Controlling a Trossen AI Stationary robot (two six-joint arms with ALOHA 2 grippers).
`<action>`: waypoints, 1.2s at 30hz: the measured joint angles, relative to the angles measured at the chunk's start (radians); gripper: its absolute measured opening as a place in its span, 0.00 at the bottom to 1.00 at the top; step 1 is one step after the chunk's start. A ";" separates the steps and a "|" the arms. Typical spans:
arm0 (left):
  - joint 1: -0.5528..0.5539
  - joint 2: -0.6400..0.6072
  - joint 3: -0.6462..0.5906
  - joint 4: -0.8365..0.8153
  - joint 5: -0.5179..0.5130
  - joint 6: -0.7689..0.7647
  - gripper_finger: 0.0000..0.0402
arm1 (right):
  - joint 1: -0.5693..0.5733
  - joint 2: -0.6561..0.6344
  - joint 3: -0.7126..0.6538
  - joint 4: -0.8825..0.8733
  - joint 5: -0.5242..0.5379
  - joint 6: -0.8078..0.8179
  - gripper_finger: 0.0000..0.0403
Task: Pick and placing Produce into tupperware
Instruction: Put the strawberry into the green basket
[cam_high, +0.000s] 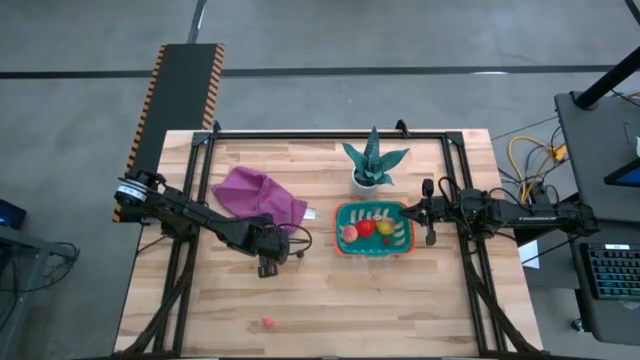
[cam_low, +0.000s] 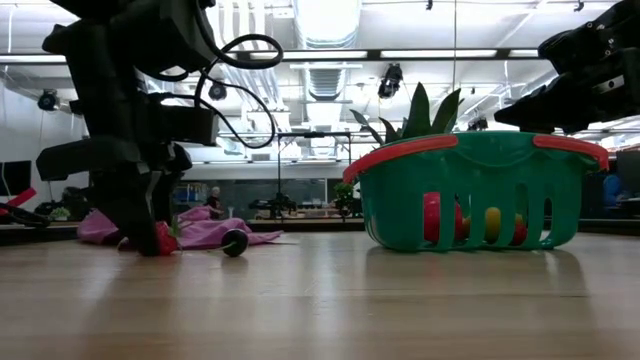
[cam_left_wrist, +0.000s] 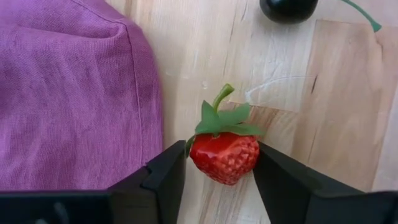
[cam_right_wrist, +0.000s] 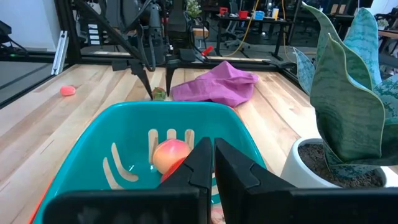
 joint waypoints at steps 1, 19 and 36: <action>0.000 0.000 0.000 0.000 0.000 0.000 0.40 | 0.000 0.000 0.000 0.000 0.000 0.000 0.02; 0.000 -0.012 0.005 -0.001 0.011 0.002 0.30 | 0.000 0.000 0.000 0.000 0.000 0.000 0.02; 0.028 -0.029 0.223 -0.007 -0.049 0.236 0.30 | 0.000 0.000 0.000 0.001 0.001 -0.023 0.02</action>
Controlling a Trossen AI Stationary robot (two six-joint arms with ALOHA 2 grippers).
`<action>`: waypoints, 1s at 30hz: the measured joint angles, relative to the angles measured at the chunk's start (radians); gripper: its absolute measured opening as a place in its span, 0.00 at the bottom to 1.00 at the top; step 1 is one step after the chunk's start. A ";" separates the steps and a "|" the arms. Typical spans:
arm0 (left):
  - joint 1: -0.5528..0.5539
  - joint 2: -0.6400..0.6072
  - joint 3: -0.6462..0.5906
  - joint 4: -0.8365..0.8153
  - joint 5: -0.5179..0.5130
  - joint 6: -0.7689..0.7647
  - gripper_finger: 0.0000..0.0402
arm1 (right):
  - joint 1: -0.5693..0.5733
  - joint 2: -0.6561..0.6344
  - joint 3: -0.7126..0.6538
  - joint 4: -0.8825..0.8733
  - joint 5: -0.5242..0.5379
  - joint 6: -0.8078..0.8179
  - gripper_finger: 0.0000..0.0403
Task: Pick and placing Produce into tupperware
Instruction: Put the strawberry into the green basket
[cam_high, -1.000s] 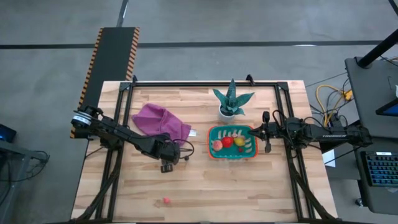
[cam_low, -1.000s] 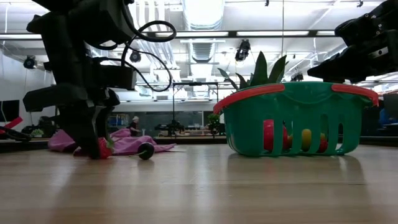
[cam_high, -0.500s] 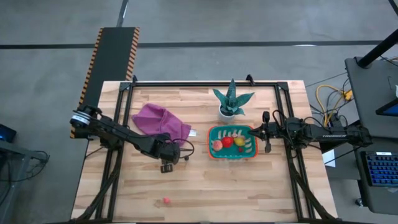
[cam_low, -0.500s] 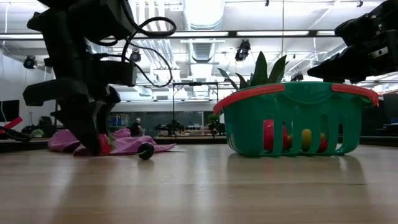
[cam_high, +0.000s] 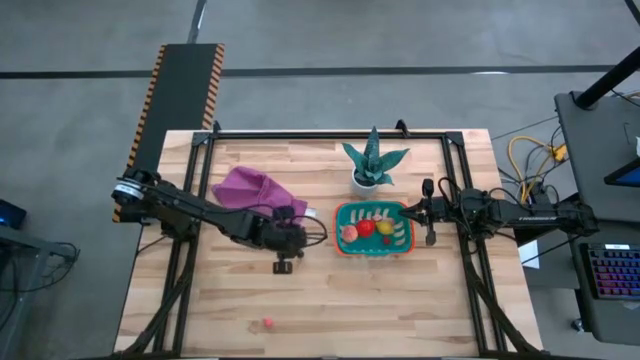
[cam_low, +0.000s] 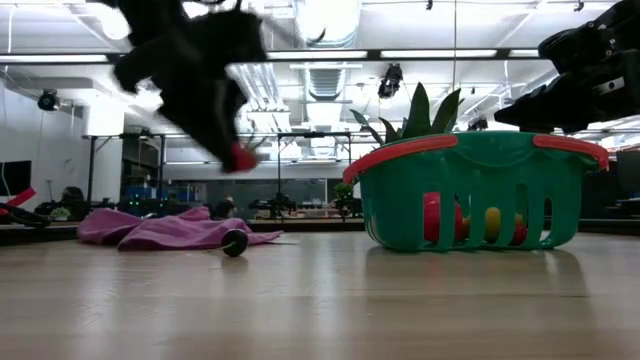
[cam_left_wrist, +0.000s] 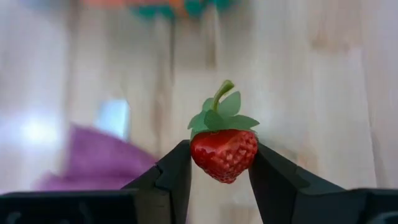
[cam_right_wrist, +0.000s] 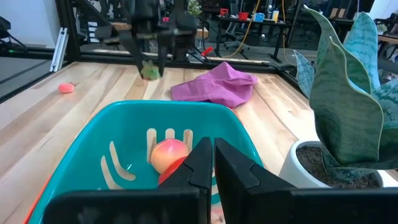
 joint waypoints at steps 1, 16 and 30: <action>0.003 0.000 0.022 0.000 -0.013 0.027 0.30 | 0.000 0.000 0.000 0.000 0.000 -0.003 0.02; 0.149 0.001 0.170 0.417 -0.047 0.416 0.30 | 0.000 0.000 0.000 0.002 0.054 -0.029 0.02; 0.212 0.175 0.188 0.610 0.040 0.420 0.30 | 0.000 -0.001 0.000 0.014 0.053 -0.045 0.02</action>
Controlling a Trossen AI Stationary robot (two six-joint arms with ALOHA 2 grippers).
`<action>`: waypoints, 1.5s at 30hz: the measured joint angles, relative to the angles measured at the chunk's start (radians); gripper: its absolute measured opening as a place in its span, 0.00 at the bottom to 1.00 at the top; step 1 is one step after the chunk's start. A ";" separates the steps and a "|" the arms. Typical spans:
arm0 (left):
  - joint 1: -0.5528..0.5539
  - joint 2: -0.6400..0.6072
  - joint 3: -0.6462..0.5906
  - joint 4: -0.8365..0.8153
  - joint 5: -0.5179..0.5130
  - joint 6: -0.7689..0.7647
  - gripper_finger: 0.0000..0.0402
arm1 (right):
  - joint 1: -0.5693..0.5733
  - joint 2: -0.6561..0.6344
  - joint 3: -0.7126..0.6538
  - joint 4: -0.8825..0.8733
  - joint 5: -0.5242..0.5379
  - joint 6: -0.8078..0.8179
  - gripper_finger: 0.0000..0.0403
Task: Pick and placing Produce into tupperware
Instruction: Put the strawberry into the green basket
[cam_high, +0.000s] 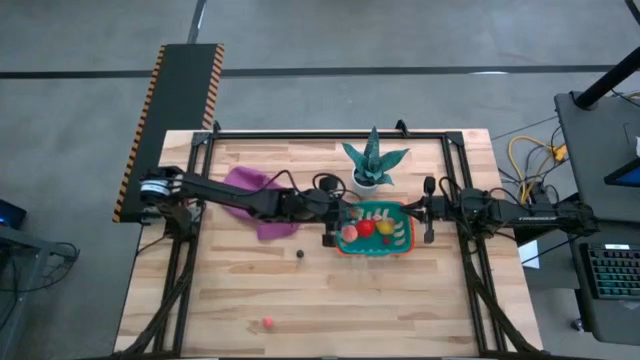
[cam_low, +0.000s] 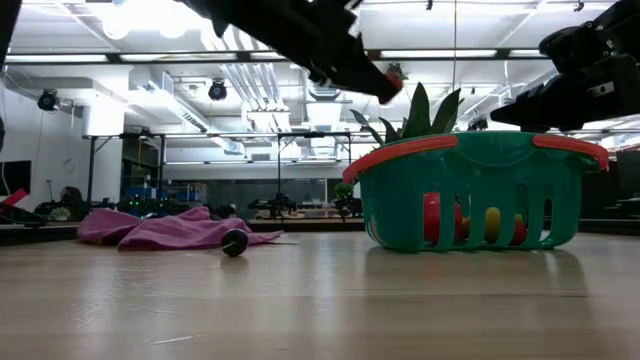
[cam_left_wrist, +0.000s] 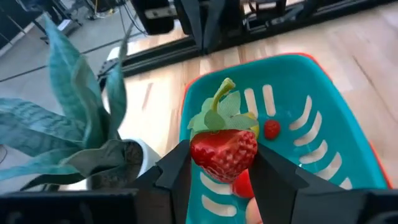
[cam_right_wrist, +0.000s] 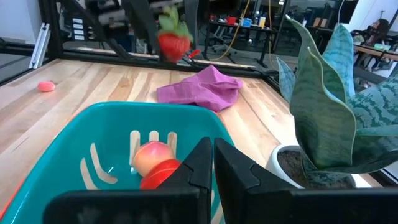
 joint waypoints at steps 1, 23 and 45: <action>0.001 0.012 0.006 0.001 0.000 0.000 0.30 | 0.000 0.000 0.000 0.004 0.000 0.000 0.02; 0.025 0.177 0.068 -0.005 -0.001 -0.003 0.30 | 0.000 0.000 0.000 0.007 -0.001 0.000 0.02; 0.026 0.173 0.067 -0.005 0.000 -0.008 0.38 | 0.000 0.000 0.000 0.007 -0.001 0.000 0.02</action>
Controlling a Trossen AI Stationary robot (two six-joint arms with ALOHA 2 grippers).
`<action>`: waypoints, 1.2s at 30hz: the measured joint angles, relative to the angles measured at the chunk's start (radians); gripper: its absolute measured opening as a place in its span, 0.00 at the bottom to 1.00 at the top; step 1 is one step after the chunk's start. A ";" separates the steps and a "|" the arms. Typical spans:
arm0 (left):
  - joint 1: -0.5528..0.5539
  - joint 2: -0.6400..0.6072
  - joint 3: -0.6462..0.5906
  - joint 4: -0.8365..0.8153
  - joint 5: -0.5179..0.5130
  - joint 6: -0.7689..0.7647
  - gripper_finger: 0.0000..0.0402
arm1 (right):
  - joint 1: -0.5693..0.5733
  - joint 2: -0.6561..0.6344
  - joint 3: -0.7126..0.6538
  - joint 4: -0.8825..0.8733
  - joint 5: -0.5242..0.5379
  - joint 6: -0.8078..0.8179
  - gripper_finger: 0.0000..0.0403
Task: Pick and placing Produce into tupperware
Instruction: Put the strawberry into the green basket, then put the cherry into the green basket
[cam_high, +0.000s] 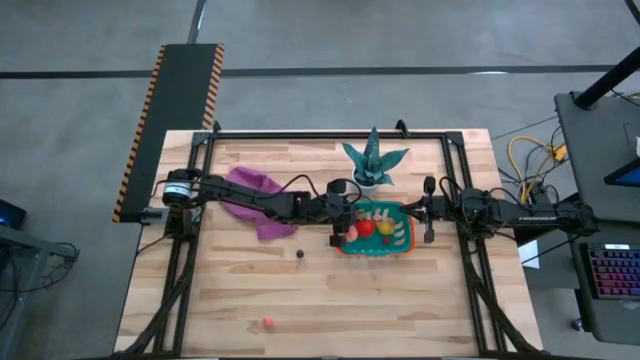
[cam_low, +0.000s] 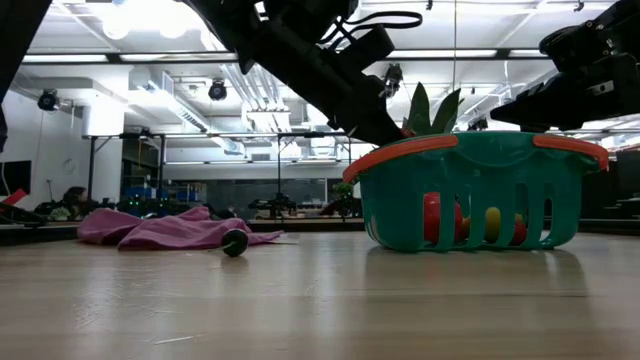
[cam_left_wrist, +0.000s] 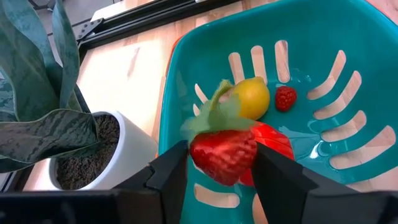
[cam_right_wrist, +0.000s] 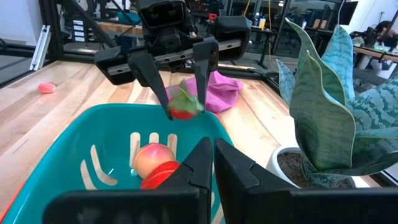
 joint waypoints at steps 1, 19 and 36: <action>0.000 0.000 0.000 0.000 0.000 0.000 0.39 | 0.000 0.000 0.000 0.000 0.000 0.000 0.02; -0.008 -0.065 -0.001 -0.037 -0.005 0.058 0.39 | 0.000 0.000 0.000 0.000 0.000 -0.001 0.02; -0.033 -0.206 -0.008 -0.190 0.032 0.217 0.59 | 0.000 0.000 0.000 0.001 0.000 -0.002 0.02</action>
